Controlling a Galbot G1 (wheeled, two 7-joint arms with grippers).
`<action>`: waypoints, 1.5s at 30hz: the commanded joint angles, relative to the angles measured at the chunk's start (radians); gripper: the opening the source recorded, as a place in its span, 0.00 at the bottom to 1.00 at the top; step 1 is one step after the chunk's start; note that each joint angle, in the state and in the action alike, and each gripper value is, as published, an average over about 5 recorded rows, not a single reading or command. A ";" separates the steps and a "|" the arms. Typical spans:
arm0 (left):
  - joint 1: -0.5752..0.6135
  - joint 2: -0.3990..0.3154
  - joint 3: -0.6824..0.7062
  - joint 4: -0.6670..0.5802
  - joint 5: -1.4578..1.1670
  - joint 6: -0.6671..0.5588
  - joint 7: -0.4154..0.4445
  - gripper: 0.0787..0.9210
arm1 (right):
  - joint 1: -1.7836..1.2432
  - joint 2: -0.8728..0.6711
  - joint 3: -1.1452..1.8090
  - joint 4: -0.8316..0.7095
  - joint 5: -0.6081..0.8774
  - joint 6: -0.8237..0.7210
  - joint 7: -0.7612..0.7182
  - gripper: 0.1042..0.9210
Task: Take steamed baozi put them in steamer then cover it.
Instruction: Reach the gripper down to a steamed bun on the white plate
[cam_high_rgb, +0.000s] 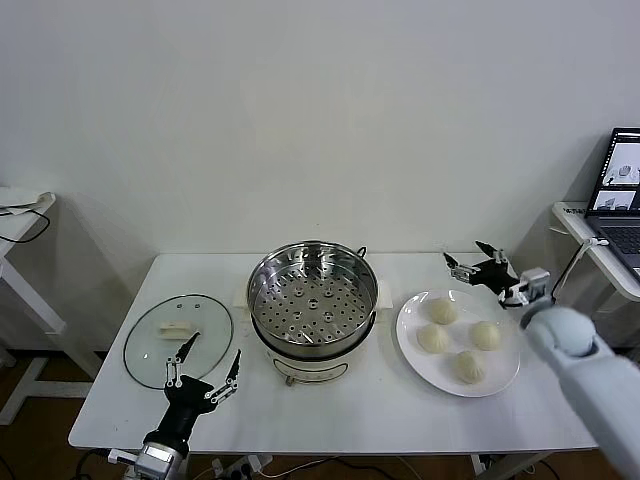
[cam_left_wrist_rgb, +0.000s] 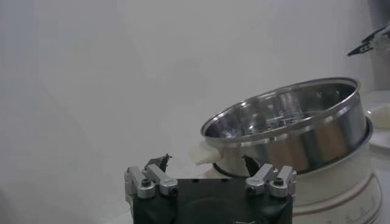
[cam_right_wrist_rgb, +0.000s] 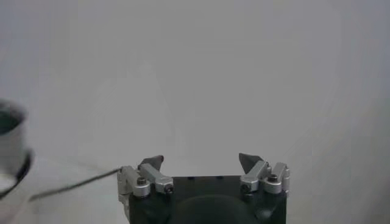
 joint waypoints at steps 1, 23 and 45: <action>0.000 -0.001 0.000 0.015 0.001 0.001 -0.002 0.88 | 0.304 -0.058 -0.239 -0.199 -0.236 0.007 -0.509 0.88; 0.003 -0.026 0.002 0.036 0.001 -0.003 -0.006 0.88 | 0.563 0.257 -0.579 -0.497 -0.665 0.107 -0.601 0.88; 0.021 -0.033 -0.003 0.042 0.002 -0.008 -0.010 0.88 | 0.459 0.386 -0.498 -0.629 -0.756 0.153 -0.430 0.88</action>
